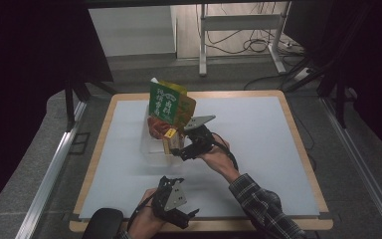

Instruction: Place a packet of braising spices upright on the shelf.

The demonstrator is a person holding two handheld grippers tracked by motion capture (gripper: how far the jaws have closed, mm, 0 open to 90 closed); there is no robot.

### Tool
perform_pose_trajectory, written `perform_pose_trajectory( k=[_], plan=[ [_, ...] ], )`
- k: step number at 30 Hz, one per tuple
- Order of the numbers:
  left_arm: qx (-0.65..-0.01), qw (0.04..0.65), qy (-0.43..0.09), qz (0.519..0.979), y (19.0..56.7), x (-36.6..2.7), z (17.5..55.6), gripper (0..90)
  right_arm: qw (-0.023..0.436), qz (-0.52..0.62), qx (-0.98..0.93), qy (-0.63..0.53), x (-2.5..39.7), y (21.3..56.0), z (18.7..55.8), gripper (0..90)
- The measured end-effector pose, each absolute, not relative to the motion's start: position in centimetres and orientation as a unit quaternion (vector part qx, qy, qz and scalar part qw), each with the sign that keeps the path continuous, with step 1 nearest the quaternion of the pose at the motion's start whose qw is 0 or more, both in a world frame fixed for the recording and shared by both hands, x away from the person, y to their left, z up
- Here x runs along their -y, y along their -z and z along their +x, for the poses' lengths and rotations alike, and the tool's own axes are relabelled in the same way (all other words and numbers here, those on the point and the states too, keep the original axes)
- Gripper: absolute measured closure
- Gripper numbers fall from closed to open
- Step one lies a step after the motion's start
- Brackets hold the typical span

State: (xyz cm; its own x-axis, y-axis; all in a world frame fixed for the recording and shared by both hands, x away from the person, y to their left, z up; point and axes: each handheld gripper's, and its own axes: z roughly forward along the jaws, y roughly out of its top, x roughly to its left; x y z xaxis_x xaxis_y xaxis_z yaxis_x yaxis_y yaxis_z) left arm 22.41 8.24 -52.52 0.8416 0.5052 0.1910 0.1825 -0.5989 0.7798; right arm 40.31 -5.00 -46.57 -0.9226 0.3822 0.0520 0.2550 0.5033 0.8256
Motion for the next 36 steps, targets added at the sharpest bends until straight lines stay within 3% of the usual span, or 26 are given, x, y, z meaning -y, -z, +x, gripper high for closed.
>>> perform_pose_trajectory(
  k=[36],
  plan=[
    [-0.212,0.406,-0.196,0.867,52.3,-8.7,22.7,0.0,0.101,0.228,-0.876,-0.412,12.1,46.5,38.5,1.6]
  ],
)
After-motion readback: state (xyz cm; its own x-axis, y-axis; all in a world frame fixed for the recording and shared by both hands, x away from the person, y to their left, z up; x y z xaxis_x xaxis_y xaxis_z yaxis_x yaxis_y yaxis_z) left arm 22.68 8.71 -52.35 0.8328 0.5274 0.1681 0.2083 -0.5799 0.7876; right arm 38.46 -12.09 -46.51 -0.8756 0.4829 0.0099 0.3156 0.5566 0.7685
